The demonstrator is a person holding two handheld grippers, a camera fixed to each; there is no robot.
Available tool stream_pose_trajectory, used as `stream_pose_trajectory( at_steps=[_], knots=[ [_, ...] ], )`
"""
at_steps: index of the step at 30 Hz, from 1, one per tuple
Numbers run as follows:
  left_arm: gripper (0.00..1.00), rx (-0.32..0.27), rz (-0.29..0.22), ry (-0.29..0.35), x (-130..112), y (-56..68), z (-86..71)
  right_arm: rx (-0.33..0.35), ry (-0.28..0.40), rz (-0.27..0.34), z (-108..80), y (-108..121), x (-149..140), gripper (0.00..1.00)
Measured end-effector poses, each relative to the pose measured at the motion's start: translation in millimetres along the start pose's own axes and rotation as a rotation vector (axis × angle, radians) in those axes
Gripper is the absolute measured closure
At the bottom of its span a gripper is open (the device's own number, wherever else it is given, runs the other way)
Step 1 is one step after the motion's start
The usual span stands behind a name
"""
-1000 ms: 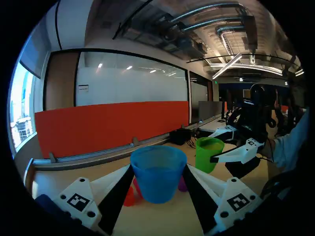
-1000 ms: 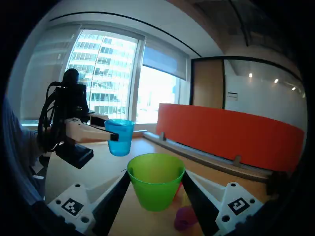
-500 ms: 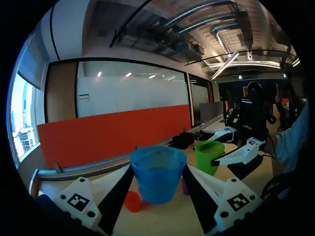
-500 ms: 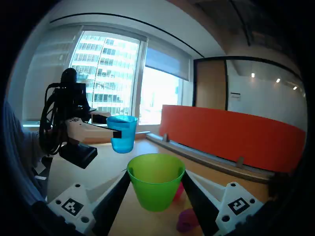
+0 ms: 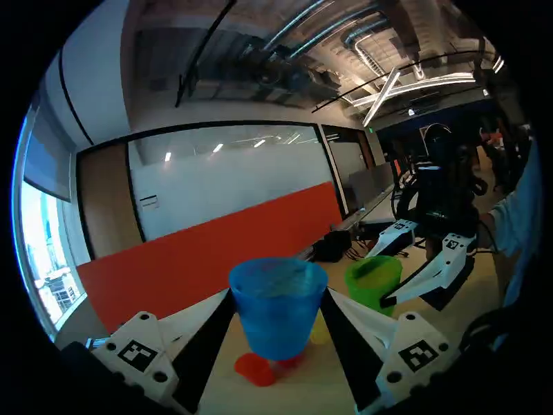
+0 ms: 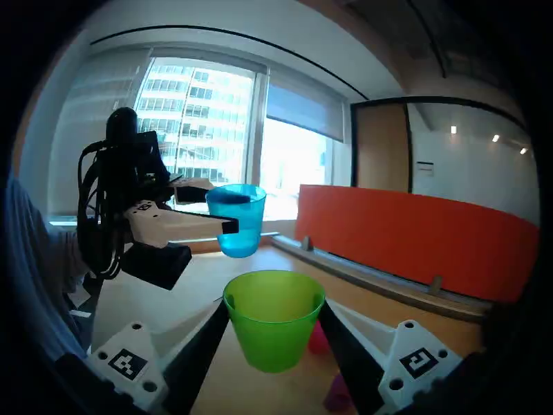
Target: Pour water
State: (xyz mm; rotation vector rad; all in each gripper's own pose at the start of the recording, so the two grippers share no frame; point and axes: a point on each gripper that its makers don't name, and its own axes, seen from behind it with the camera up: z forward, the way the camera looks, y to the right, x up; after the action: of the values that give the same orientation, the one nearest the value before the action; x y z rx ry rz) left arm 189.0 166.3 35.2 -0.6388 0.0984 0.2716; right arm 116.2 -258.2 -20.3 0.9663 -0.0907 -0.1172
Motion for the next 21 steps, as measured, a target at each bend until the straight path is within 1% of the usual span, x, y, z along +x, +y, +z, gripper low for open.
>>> stream_pose_trajectory(
  at_steps=[5, 11, 21],
  knots=[
    [0.16, 0.010, 0.056, 0.015, 10, -1.1, 2.7, 0.014, 0.000, 0.009, 1.4, -5, -2, 0.09],
    [0.15, 0.017, 0.140, 0.020, 19, -0.8, 6.9, 0.033, 0.001, 0.020, 4.6, -12, -4, 0.09],
    [0.16, 0.022, 0.273, 0.027, 33, 4.9, 14.9, 0.071, 0.000, 0.025, 12.1, -25, -8, 0.09]
  ],
)
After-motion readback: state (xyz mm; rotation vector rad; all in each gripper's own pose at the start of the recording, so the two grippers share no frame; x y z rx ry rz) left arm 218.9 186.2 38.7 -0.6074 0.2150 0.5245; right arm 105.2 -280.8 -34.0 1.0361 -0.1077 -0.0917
